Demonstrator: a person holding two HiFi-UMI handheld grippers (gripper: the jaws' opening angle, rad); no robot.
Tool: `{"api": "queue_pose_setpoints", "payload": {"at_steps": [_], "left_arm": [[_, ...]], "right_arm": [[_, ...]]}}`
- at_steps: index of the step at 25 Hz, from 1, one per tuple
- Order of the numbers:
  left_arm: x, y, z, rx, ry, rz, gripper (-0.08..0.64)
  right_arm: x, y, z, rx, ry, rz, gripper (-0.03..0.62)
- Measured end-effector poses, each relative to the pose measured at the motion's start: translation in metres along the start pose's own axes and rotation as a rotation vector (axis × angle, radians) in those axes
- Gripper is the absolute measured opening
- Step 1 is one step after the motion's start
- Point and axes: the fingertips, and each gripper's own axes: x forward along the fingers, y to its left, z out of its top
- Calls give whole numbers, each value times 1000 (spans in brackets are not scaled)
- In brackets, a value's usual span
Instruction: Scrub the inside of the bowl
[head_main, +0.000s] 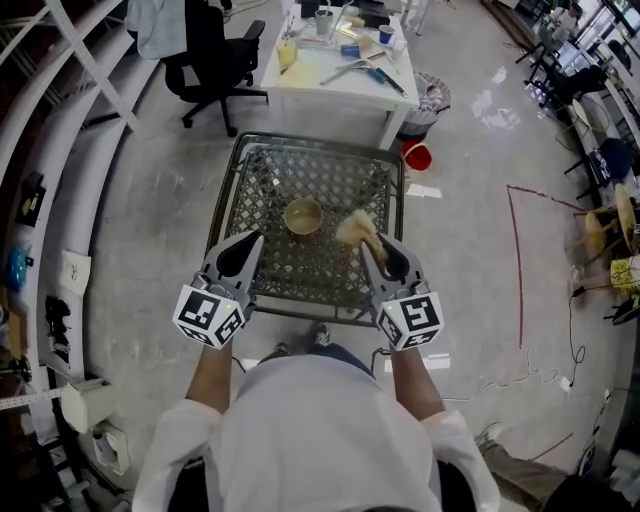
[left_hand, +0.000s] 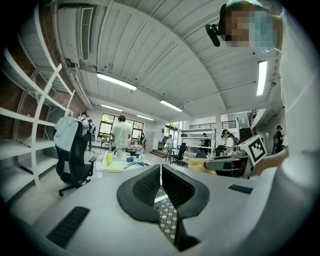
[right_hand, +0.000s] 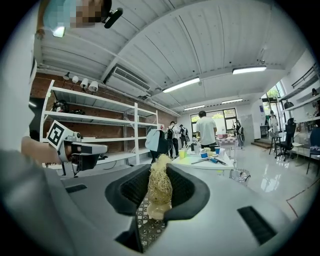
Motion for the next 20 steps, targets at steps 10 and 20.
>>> {"api": "queue_pose_setpoints", "payload": {"at_steps": [10, 20], "left_arm": [[27, 12, -10, -26, 12, 63, 35], [61, 40, -20, -41, 56, -12, 35]], "right_arm": [[25, -23, -4, -2, 12, 62, 100], [53, -30, -16, 24, 42, 4, 100]]}}
